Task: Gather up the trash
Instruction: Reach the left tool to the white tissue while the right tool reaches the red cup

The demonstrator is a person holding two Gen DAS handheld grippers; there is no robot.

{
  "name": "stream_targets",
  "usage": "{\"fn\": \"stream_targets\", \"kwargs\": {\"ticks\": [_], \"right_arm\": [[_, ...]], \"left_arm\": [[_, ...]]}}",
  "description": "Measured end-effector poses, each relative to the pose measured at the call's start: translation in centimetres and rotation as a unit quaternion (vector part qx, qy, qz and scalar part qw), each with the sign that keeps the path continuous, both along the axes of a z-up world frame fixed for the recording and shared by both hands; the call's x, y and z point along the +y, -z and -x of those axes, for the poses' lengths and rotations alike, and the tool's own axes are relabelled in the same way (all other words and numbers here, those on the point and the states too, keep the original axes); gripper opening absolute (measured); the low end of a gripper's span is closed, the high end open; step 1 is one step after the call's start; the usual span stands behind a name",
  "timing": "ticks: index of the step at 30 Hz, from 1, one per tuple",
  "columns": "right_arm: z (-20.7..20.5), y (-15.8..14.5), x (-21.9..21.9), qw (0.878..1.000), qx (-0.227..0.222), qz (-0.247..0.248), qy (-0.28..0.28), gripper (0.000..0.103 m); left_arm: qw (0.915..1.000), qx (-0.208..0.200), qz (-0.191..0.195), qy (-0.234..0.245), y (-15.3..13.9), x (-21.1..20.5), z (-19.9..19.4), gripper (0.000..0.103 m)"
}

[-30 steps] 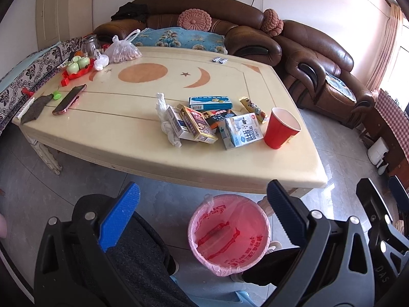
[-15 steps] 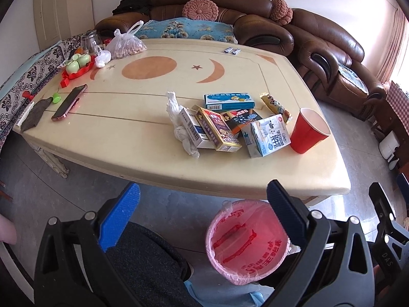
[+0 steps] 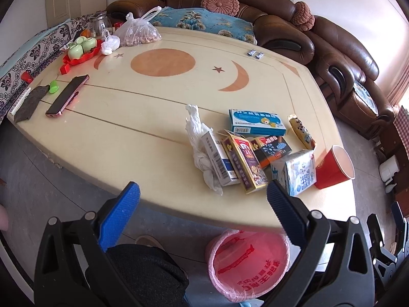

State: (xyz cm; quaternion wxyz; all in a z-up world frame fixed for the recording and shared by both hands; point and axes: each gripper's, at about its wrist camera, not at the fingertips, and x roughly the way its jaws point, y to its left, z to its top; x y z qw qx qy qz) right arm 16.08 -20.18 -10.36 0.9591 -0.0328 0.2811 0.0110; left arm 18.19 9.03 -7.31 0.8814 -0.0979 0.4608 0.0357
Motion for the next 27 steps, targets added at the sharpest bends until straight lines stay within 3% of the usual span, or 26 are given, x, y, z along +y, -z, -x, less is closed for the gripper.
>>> {"fn": "stream_targets", "kwargs": {"ticks": [9, 20, 27], "right_arm": [[-5.7, 1.5, -0.3, 1.000, 0.019, -0.001, -0.023, 0.096], [-11.2, 2.4, -3.6, 0.996, 0.060, -0.044, -0.046, 0.096], [-13.7, 2.5, -4.9, 0.996, 0.069, -0.020, -0.043, 0.096]], "left_arm": [[0.9986, 0.036, 0.030, -0.024, 2.1, 1.6, -6.0, 0.097], [0.9906, 0.086, 0.095, -0.047, 5.6, 4.2, -11.6, 0.097], [0.9880, 0.105, 0.103, -0.048, 7.1, 4.3, -13.8, 0.097]]}}
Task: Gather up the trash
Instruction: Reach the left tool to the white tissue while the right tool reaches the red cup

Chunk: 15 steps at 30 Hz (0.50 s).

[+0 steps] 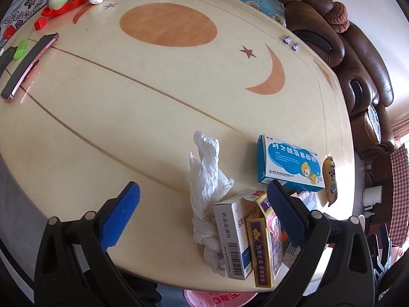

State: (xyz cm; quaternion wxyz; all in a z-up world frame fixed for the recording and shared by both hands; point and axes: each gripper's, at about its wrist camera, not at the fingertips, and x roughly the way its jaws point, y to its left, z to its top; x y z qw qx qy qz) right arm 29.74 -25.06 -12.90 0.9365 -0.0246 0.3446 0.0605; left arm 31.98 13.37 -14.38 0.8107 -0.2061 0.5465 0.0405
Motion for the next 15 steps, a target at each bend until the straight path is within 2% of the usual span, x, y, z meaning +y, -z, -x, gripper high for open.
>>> {"fn": "stream_targets", "kwargs": {"ticks": [9, 11, 15], "right_arm": [[-2.4, 1.9, -1.0, 0.999, 0.040, 0.005, -0.013, 0.096], [-2.7, 2.2, -0.7, 0.998, 0.049, 0.010, -0.025, 0.096], [-3.6, 2.9, -0.3, 0.996, 0.074, 0.012, -0.044, 0.094]], "left_arm": [[0.9999, -0.005, 0.012, 0.003, 0.8, -0.1, -1.1, 0.096], [0.9999, -0.005, 0.012, 0.005, 0.9, -0.1, -1.3, 0.086], [0.9996, 0.010, 0.025, 0.007, 1.6, 0.2, -1.8, 0.075]]}}
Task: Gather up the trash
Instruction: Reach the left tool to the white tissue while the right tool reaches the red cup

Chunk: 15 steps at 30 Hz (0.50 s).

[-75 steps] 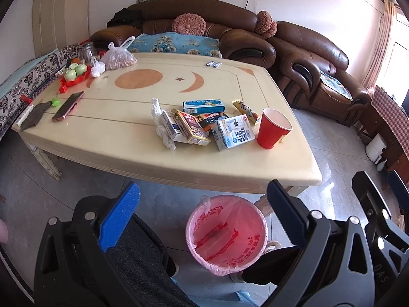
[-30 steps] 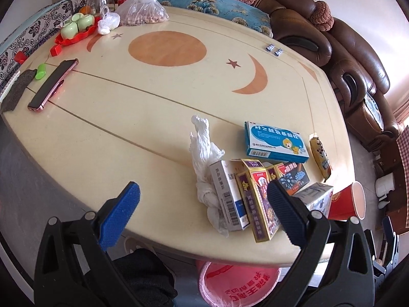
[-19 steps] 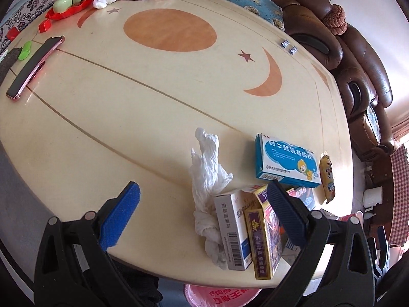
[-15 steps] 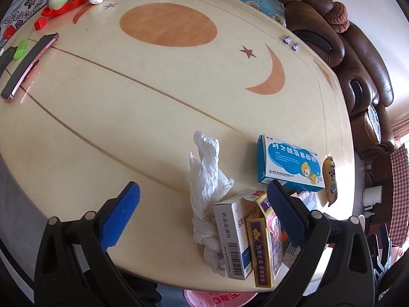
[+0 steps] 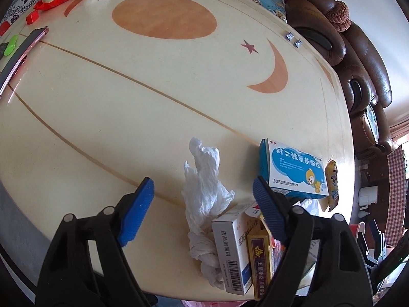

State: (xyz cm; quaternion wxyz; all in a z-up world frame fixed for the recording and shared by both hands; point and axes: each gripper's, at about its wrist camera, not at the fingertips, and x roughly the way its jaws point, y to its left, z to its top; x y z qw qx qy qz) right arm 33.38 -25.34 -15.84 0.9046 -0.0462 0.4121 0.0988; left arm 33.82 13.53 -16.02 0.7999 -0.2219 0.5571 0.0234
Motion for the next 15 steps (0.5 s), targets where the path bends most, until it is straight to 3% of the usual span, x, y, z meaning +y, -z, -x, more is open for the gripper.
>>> {"fn": "stream_targets", "kwargs": {"ticks": [3, 7, 11, 15], "right_arm": [[-0.7, 0.5, 0.1, 1.000, 0.016, 0.003, -0.007, 0.085], [-1.3, 1.2, 0.2, 0.999, 0.034, 0.002, -0.019, 0.073], [-1.8, 1.6, 0.0, 0.997, 0.058, -0.037, -0.030, 0.059], [-2.2, 1.8, -0.1, 0.994, 0.086, -0.064, -0.038, 0.043]], "left_arm": [[0.9999, 0.010, 0.008, -0.001, 0.6, 0.1, -0.3, 0.068], [0.9997, 0.022, 0.011, -0.001, 1.5, 0.0, -0.8, 0.067], [0.9997, 0.024, 0.005, 0.010, 1.7, -0.6, -1.4, 0.054], [0.9991, 0.035, 0.007, 0.021, 2.1, -1.2, -2.0, 0.048]]}}
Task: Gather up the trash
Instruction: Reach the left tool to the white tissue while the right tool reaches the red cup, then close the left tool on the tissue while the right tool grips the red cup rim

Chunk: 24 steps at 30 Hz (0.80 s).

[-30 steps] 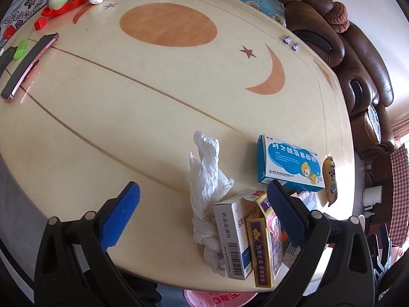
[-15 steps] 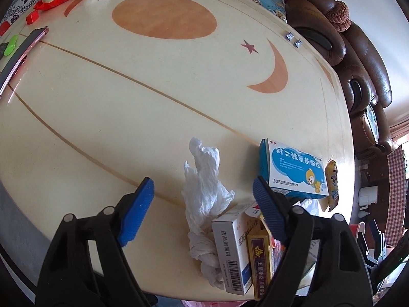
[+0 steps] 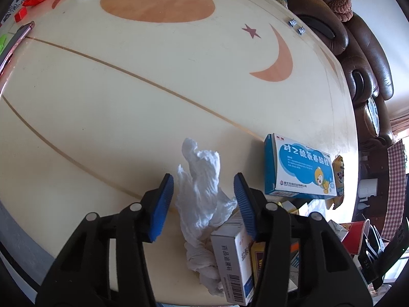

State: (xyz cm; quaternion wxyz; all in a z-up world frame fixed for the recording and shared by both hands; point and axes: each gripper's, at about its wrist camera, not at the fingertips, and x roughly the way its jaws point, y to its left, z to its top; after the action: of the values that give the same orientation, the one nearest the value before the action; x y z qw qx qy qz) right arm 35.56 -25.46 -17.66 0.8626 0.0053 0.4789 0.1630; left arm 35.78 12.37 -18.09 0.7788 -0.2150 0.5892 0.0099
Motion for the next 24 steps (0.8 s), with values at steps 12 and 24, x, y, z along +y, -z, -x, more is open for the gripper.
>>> {"fn": "stream_targets", "kwargs": {"ticks": [12, 24], "right_arm": [[-0.1, -0.1, 1.5, 0.998, 0.054, 0.034, -0.026, 0.017], [0.0, -0.3, 1.9, 0.996, 0.081, 0.045, -0.019, 0.004]], "left_arm": [[0.9995, 0.027, -0.003, -0.017, 0.5, 0.5, -0.4, 0.014], [0.9996, 0.018, -0.020, -0.011, -1.3, 1.0, -0.2, 0.009]]}}
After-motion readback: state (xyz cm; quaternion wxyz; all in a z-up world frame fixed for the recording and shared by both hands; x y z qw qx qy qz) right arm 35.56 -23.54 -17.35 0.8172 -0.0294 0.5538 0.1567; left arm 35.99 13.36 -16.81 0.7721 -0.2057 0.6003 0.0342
